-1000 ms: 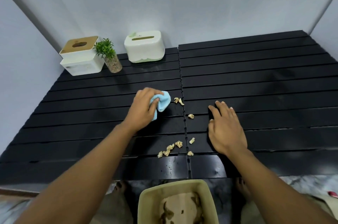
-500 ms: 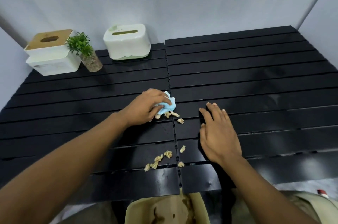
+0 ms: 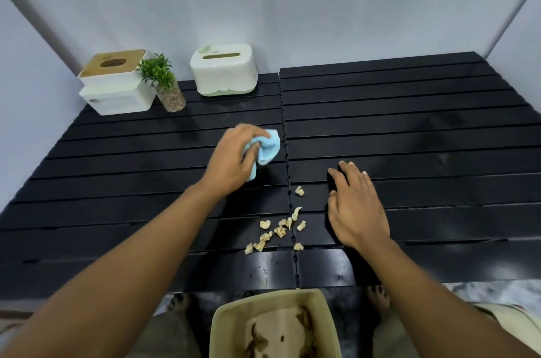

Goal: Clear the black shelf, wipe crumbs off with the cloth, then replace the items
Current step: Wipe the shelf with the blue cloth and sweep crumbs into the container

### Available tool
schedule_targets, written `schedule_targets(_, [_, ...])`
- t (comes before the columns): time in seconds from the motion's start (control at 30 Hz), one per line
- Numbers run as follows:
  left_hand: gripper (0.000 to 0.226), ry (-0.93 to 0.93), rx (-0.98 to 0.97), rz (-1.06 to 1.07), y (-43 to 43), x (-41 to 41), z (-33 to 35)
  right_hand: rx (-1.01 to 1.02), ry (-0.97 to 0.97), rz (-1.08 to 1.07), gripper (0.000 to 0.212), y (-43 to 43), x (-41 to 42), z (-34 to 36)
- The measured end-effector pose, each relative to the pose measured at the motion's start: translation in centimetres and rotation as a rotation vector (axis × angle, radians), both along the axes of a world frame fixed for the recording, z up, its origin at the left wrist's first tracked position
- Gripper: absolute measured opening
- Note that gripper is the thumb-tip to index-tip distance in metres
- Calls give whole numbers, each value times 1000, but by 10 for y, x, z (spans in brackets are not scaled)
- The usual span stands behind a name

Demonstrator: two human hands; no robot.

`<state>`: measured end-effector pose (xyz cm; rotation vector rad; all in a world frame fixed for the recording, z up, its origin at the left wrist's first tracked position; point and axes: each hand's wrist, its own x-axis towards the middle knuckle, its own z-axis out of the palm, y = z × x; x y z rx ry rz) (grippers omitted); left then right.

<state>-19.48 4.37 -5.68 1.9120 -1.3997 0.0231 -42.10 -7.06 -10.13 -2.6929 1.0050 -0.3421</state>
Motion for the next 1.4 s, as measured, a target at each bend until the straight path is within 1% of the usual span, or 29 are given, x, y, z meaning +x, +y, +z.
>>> schedule_targets(0.07, [23,6,55,16,-18,11,1,-3,1,-2,48,1,-1,0])
schedule_targets(0.17, [26,-52,224,-51,-37,20,-17,11,-7,-3,48,0,0,0])
schedule_targets(0.23, [26,-68,286,-25,-42,15,-32,3,-14,1,48,-2,0,-1])
schedule_targets(0.3, [25,-81,269,41,-43,9,-42,-3,-12,4,48,-1,0,-3])
schedule_targets(0.33, [25,-103,264,40,-41,6,-44,-1,-13,2,49,-1,0,-4])
schedule_targets(0.47, [23,-175,302,-114,-22,-4,-42,-6,-14,6,49,-4,1,-3])
schedule_targets(0.6, [25,-133,309,-218,5,-21,-40,-1,-15,5,48,-3,1,-2])
schedule_targets(0.67, [26,-85,285,-228,17,-27,-39,-1,-12,7,48,-2,1,-3])
schedule_targets(0.73, [26,-6,229,-148,26,-30,-33,-2,-9,9,48,-3,0,-3])
schedule_targets(0.8, [24,58,131,21,37,-28,-23,-5,-5,13,48,-3,-1,-3])
schedule_targets(0.87, [24,61,77,179,56,-21,-14,-10,1,17,48,-3,-2,-4])
schedule_targets(0.93, [24,-1,116,287,87,-9,-16,-13,6,19,48,-3,-2,-4])
schedule_targets(1.0, [24,-53,212,411,122,-5,-25,-19,7,18,48,-4,-2,-4])
schedule_targets(1.03, [26,-64,253,476,137,-9,-31,-21,8,17,48,-4,-2,-4])
schedule_targets(1.1, [29,-74,272,576,155,-28,-41,-24,9,19,48,-3,-1,-4])
schedule_targets(1.23, [28,-102,253,671,145,-71,-44,-12,1,17,47,-3,-1,-5])
schedule_targets(1.33, [24,-107,289,675,129,-103,-44,-16,5,19,47,-2,-2,-4])
schedule_targets(1.4, [21,-79,330,683,116,-125,-42,-15,9,16,47,-2,-2,-3])
